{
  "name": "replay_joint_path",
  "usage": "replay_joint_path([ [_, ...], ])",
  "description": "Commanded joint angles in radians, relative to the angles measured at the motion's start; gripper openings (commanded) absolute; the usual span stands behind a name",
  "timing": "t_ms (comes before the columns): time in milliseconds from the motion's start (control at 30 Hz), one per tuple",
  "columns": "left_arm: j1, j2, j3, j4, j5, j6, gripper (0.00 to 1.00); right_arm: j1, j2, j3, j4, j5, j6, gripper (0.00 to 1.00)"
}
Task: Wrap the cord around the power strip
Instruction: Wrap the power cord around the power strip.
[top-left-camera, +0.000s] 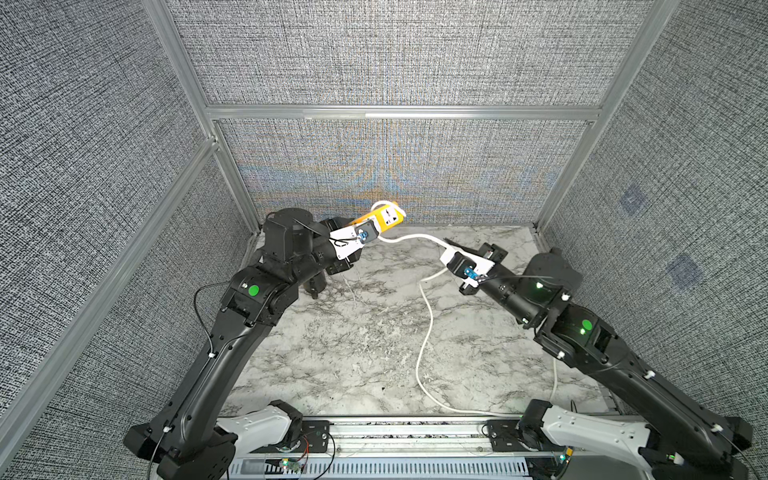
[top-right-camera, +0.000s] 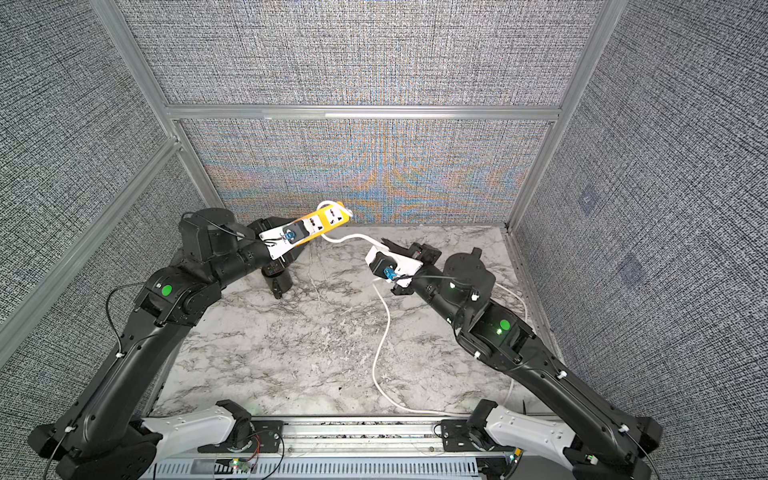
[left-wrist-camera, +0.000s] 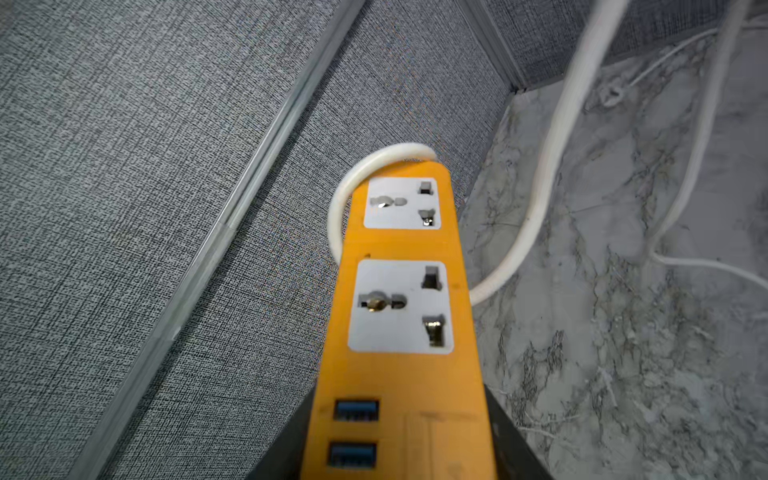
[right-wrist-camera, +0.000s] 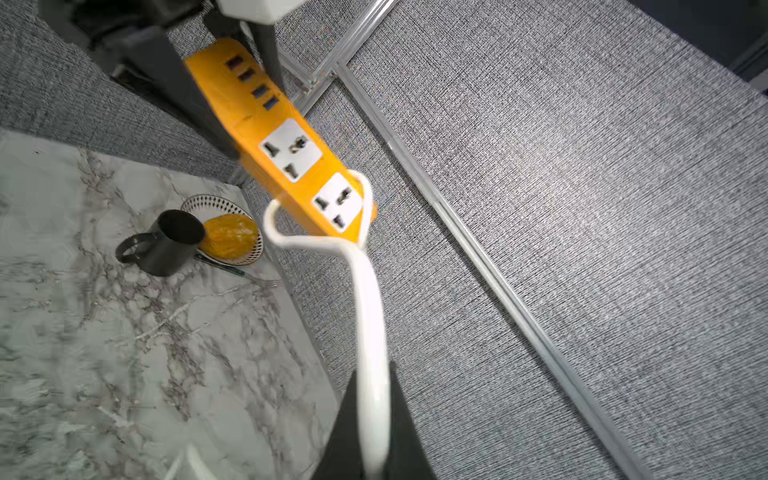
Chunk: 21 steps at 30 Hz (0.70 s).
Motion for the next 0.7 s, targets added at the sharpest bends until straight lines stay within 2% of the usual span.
replay_joint_path([
  [0, 0.002, -0.017, -0.002, -0.210, 0.109, 0.192, 0.00, -0.059, 0.049, 0.098, 0.041, -0.095, -0.109, 0.00],
  [133, 0.003, -0.042, -0.013, -0.343, 0.274, 0.273, 0.00, -0.149, 0.147, 0.249, -0.025, -0.253, -0.117, 0.00],
  [200, 0.000, -0.058, -0.037, -0.351, 0.359, 0.290, 0.00, -0.176, 0.206, 0.328, -0.066, -0.327, -0.111, 0.00],
  [367, -0.038, -0.049, -0.064, -0.339, 0.436, 0.251, 0.00, -0.209, 0.336, 0.498, -0.152, -0.499, -0.066, 0.00],
  [467, -0.059, -0.055, -0.080, -0.300, 0.539, 0.234, 0.00, -0.243, 0.404, 0.560, -0.174, -0.610, -0.011, 0.00],
  [567, -0.066, -0.092, -0.123, -0.140, 0.667, 0.132, 0.00, -0.293, 0.457, 0.537, -0.155, -0.710, 0.061, 0.00],
  [667, -0.066, -0.156, -0.191, 0.173, 0.718, -0.055, 0.00, -0.353, 0.481, 0.429, -0.135, -0.824, 0.157, 0.00],
])
